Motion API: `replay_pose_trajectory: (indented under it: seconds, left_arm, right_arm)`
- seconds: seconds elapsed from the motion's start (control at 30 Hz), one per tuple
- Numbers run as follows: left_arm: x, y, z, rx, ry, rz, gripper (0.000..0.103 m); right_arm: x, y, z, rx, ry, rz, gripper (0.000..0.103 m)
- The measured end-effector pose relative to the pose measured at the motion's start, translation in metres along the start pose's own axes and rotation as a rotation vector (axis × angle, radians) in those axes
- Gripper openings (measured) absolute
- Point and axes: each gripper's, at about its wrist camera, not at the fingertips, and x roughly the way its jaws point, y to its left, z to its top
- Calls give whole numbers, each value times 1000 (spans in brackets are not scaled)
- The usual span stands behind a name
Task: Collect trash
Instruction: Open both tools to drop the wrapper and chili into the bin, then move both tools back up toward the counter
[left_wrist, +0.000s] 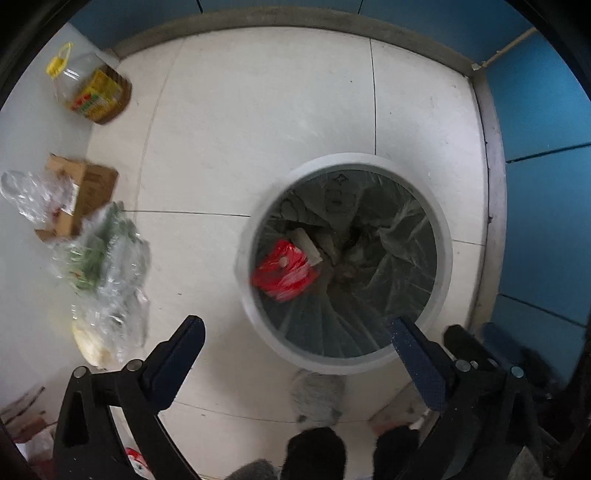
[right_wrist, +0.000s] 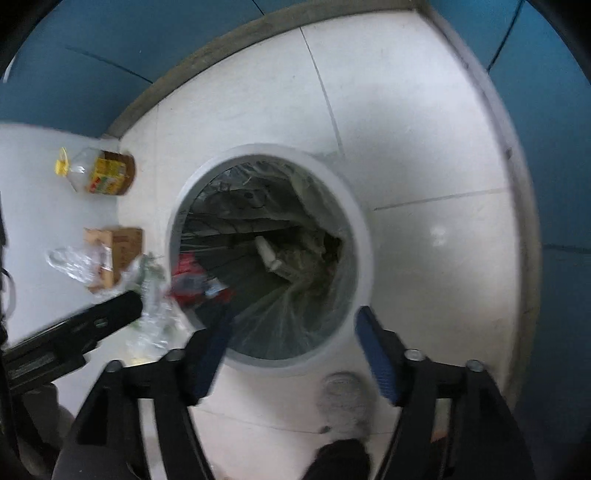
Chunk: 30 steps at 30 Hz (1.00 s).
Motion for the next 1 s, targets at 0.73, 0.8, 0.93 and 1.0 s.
replay_pose_trajectory:
  seconds: [0.73, 0.8, 0.93, 1.0]
  left_arm:
    - [-300, 18, -126, -26, -303, 101, 103]
    - [-323, 16, -139, -27, -312, 93, 103]
    - [-376, 9, -167, -16, -348, 80, 103]
    - [-396, 6, -180, -6, -363, 71, 103]
  right_arm:
    - [-325, 80, -90, -187, -230, -205, 103]
    - [-356, 87, -104, -198, -242, -195, 103]
    - [-420, 100, -131, -216, -266, -169, 103]
    - [-454, 106, -144, -225, -286, -155, 103]
